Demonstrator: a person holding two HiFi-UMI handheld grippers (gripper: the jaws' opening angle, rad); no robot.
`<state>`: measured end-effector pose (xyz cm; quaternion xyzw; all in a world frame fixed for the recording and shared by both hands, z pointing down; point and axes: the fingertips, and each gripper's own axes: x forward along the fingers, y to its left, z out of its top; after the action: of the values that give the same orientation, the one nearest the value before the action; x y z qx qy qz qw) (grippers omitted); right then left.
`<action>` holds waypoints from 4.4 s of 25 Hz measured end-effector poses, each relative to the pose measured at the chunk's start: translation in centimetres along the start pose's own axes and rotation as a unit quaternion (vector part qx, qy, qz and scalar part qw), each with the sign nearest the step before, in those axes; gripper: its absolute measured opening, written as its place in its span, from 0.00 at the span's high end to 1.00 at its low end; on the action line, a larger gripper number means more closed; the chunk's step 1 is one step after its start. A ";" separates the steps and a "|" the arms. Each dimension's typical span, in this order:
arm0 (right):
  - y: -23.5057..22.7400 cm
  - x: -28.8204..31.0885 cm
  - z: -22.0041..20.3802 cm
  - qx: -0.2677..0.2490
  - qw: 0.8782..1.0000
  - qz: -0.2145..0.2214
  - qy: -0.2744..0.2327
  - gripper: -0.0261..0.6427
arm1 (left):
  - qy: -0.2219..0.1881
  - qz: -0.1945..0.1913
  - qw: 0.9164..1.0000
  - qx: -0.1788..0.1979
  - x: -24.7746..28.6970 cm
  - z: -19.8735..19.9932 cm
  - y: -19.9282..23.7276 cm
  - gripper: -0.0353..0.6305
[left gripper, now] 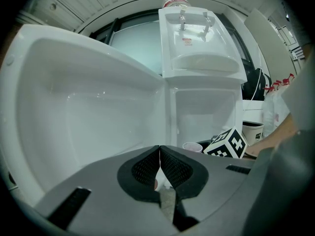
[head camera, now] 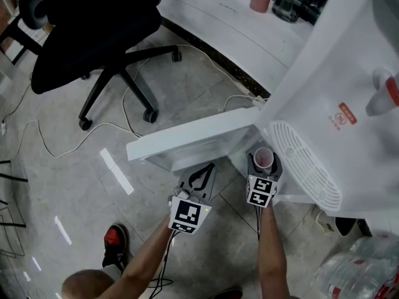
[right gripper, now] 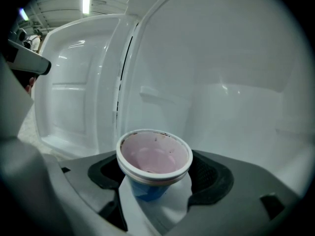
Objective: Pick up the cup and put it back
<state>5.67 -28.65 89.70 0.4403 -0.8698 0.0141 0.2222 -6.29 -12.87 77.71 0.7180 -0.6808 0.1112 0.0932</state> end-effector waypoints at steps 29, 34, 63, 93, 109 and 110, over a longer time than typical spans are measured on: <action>2.7 -6.9 6.1 0.022 0.998 0.014 -0.056 0.39 | -0.029 -0.030 0.999 0.007 -2.6 4.6 -1.2 0.91; 4.6 -9.2 8.4 0.025 0.997 0.024 -0.069 0.47 | -0.036 -0.038 0.999 0.009 -3.3 6.0 -0.7 0.91; 4.1 -30.9 40.1 0.056 0.996 -0.005 -0.069 0.88 | 0.000 -0.061 0.998 0.026 -19.1 37.5 2.6 0.91; -8.6 -62.6 65.1 0.082 0.971 -0.197 -0.104 0.93 | -0.049 -0.172 0.981 0.070 -31.1 68.2 -1.4 0.91; -6.5 -67.2 65.7 0.085 0.961 -0.238 -0.114 0.93 | -0.077 -0.205 0.974 0.066 -34.1 70.2 -2.5 0.91; -6.4 -67.2 65.7 0.083 0.961 -0.237 -0.115 0.93 | -0.077 -0.206 0.973 0.067 -34.2 70.2 -2.7 0.91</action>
<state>20.51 4.01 2.61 0.6493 -0.7561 -0.0175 0.0805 -2.98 0.00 0.67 0.8536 -0.5148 0.0790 0.0130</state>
